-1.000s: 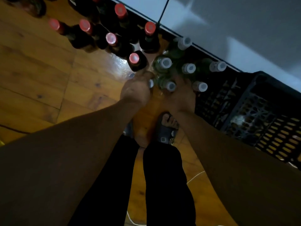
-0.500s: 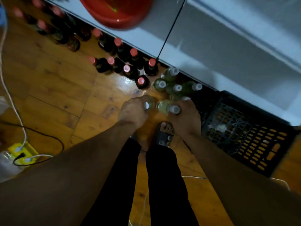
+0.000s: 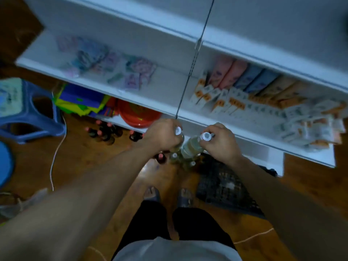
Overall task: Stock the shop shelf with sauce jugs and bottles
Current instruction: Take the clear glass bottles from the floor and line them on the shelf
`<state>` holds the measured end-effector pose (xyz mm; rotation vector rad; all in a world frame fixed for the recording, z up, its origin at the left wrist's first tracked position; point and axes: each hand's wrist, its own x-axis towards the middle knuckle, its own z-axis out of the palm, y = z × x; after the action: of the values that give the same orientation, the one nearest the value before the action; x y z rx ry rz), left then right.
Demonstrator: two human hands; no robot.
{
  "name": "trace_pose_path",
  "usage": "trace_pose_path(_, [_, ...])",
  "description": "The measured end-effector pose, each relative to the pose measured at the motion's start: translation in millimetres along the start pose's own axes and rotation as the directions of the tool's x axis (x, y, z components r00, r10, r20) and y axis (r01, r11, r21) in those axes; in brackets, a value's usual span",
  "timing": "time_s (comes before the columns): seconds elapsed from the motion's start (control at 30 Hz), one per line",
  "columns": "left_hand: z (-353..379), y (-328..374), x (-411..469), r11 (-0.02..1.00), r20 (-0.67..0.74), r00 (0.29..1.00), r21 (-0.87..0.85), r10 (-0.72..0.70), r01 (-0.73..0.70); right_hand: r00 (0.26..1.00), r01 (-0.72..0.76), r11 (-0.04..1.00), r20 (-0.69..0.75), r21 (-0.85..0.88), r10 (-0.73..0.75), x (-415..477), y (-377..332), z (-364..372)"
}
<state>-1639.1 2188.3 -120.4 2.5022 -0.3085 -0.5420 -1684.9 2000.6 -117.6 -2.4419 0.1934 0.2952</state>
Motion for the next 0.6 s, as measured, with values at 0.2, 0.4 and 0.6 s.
trace_pose_path(0.2, [-130,91,-7,0.982,0.014,0.988,0.108,0.154,-0.155,0.985,0.095,0.992,-0.136,-0.084,-0.105,-10,-74,-99])
trace_pose_path(0.4, [-229,163,-18,0.963,-0.003,0.965,0.068,0.261,-0.261,0.946,0.131,0.989,-0.308,0.064,-0.105,-28,-139,-198])
trace_pose_path(0.6, [-289,209,-11,0.938,-0.142,0.930,-0.013,0.340,-0.346,0.876,0.172,0.959,-0.480,0.225,-0.045,-35,-181,-270])
